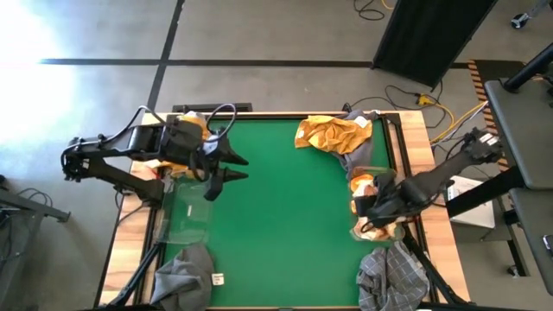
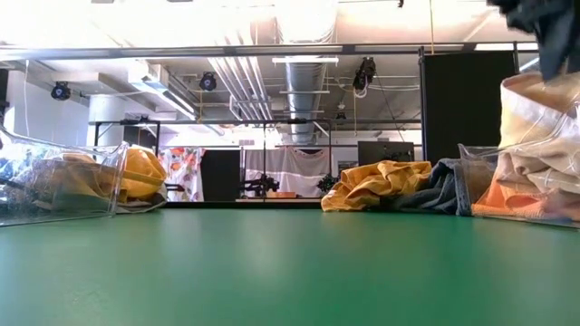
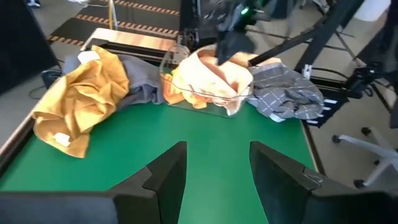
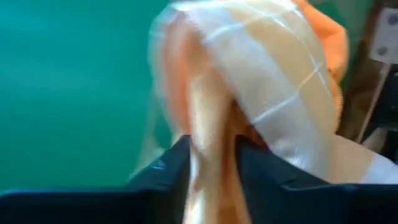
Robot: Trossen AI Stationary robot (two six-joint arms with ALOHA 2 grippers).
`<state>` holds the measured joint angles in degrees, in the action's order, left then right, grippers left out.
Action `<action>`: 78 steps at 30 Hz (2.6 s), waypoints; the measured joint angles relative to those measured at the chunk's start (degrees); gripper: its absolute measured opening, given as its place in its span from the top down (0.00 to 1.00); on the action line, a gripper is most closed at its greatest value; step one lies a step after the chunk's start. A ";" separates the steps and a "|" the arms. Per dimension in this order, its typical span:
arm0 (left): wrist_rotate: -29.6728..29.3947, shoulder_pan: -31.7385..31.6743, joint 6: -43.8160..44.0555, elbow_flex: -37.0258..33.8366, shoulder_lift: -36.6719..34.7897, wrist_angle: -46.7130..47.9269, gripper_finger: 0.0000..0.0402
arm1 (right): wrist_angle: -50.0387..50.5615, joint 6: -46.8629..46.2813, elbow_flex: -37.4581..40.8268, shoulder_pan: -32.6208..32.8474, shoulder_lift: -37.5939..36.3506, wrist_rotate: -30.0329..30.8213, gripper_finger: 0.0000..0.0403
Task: Sort microfiber towel by color & place in baskets
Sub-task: Put the orange patterned microfiber towel into the right transparent bin
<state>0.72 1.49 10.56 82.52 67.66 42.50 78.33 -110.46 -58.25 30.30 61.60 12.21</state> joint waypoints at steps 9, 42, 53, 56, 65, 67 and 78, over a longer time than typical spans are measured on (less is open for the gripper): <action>-0.08 4.78 0.98 -0.07 0.07 -1.36 0.60 | -24.21 0.21 18.02 -1.11 4.84 -7.58 0.97; -0.24 6.32 0.45 -0.07 0.40 -6.69 0.60 | 6.92 6.26 1.11 -4.11 1.16 -9.06 0.65; -0.81 6.32 -0.59 -0.07 0.53 -6.71 0.60 | -26.88 18.53 14.12 -4.60 11.37 -17.61 0.97; -1.62 6.32 -0.92 -0.07 0.53 -6.80 0.60 | -21.64 19.87 15.34 -5.37 14.42 -21.95 0.96; -1.67 6.30 -1.22 -0.07 0.55 -6.97 0.60 | -17.40 25.03 14.81 -6.34 10.34 -31.57 0.71; -1.67 6.30 -1.26 -0.07 0.55 -6.97 0.60 | -13.90 24.24 11.35 -6.32 7.08 -30.40 0.63; -1.67 6.30 -1.66 -0.07 0.56 -6.80 0.60 | 4.42 6.53 0.78 -3.53 1.39 -30.41 0.44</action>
<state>-0.95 7.79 8.90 82.46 68.22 35.70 82.76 -103.93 -57.47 26.78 62.99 -18.21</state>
